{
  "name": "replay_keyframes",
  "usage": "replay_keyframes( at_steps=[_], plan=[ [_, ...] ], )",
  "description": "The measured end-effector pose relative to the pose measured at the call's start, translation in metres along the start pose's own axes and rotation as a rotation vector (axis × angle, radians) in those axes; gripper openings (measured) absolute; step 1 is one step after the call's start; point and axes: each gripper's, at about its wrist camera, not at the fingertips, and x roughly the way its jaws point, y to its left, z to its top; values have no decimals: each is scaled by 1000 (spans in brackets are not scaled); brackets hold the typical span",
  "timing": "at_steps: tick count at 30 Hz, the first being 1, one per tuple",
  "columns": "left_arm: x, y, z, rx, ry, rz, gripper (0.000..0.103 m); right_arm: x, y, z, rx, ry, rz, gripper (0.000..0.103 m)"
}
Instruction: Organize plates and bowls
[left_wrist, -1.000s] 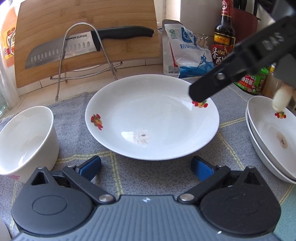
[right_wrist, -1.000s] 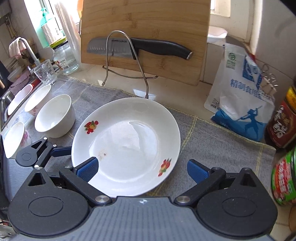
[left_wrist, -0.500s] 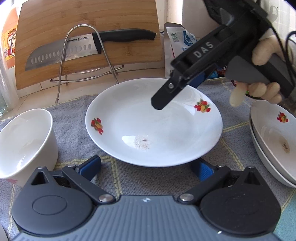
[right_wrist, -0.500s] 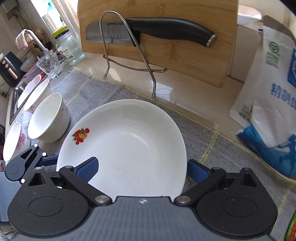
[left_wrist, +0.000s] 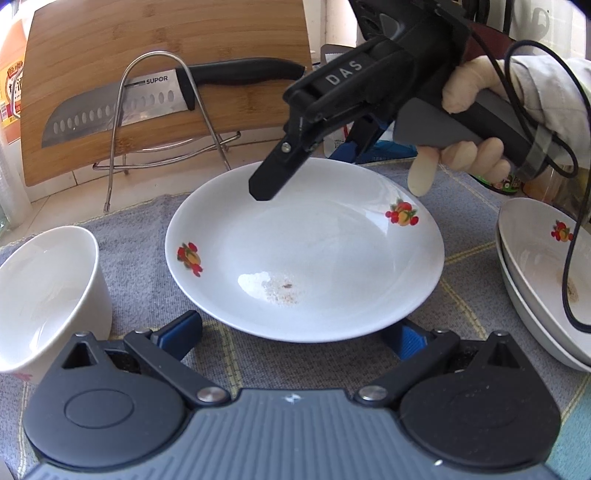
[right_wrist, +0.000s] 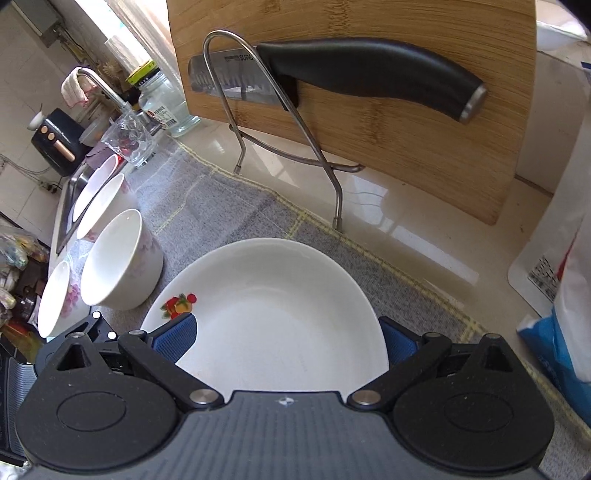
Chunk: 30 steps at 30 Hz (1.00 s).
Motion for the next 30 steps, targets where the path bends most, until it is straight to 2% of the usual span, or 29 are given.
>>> replay_keyframes(
  at_steps=[4, 6, 9, 30],
  plan=[
    [-1, 0, 0, 11, -1, -6, 101, -1, -4, 4, 9, 13, 33, 103],
    [-1, -1, 0, 20, -6, -7, 99, -2, -5, 5, 11, 19, 41, 97],
    [-2, -1, 0, 31, -9, -14, 97, -2, -5, 6, 7, 26, 38, 95],
    [-7, -3, 2, 60, 18, 1, 94, -12, 1, 3, 17, 13, 36, 94]
  ],
)
